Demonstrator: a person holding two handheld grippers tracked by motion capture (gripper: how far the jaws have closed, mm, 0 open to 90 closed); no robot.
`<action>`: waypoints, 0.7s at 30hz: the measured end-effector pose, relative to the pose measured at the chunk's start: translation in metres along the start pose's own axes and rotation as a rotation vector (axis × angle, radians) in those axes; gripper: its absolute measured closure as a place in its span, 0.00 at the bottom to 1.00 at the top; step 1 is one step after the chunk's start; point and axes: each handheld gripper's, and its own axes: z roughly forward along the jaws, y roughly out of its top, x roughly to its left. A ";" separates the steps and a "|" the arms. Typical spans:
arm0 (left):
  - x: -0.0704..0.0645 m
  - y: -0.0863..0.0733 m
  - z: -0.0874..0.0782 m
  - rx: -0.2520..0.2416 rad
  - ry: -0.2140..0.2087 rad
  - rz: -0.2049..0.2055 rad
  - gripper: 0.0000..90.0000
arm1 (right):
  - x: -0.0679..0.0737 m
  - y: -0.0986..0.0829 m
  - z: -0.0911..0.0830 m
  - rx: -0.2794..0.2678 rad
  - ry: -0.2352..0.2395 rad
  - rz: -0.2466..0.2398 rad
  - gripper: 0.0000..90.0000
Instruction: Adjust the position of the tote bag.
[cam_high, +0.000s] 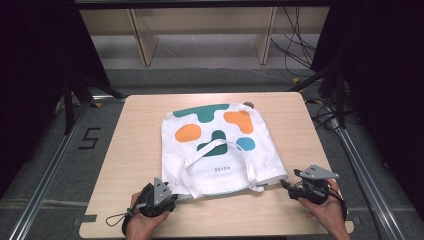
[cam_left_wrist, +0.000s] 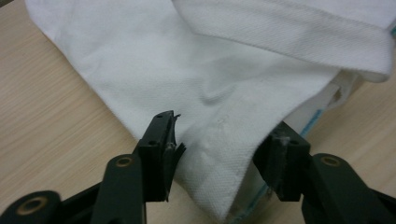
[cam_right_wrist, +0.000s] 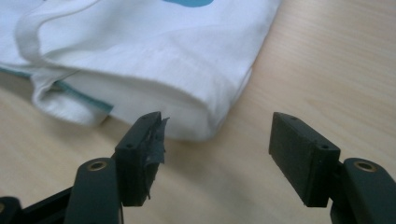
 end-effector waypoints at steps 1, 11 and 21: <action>-0.001 -0.001 0.002 -0.002 0.020 -0.033 0.53 | -0.004 0.003 0.004 -0.031 -0.003 -0.045 0.42; 0.002 -0.003 0.002 0.037 0.041 -0.052 0.44 | -0.003 0.022 0.028 -0.039 -0.053 -0.148 0.48; 0.013 -0.007 0.001 0.048 -0.002 -0.066 0.60 | -0.005 0.027 0.037 -0.021 -0.084 -0.164 0.66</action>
